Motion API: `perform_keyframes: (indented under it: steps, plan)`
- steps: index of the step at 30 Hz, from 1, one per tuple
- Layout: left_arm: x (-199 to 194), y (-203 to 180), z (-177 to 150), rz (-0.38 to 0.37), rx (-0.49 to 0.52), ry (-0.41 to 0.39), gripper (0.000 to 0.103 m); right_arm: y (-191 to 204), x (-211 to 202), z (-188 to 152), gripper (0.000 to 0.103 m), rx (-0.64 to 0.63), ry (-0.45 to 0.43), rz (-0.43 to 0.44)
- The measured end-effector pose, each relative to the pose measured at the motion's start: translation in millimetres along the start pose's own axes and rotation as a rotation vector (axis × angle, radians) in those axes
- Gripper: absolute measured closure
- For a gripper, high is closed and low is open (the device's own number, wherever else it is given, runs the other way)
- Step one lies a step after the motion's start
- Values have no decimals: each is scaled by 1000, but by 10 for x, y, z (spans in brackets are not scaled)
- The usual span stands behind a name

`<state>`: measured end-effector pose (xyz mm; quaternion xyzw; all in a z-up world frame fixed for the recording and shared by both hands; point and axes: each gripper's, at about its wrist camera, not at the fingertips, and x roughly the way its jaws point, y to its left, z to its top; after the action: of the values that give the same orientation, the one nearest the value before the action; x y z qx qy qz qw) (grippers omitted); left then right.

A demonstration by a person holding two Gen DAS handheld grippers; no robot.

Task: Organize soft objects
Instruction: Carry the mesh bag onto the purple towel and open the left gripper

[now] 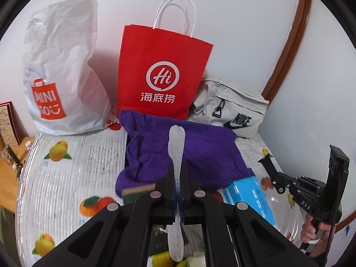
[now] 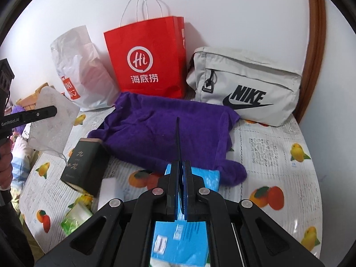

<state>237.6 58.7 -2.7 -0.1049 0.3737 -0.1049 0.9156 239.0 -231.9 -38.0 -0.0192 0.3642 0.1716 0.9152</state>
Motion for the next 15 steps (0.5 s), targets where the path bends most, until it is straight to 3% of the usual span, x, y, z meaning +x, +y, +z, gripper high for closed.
perform_keyframes:
  steps: [15]
  plan:
    - [1116, 71, 585, -29, -14, 91, 100, -252, 933, 465, 100, 6, 75, -25]
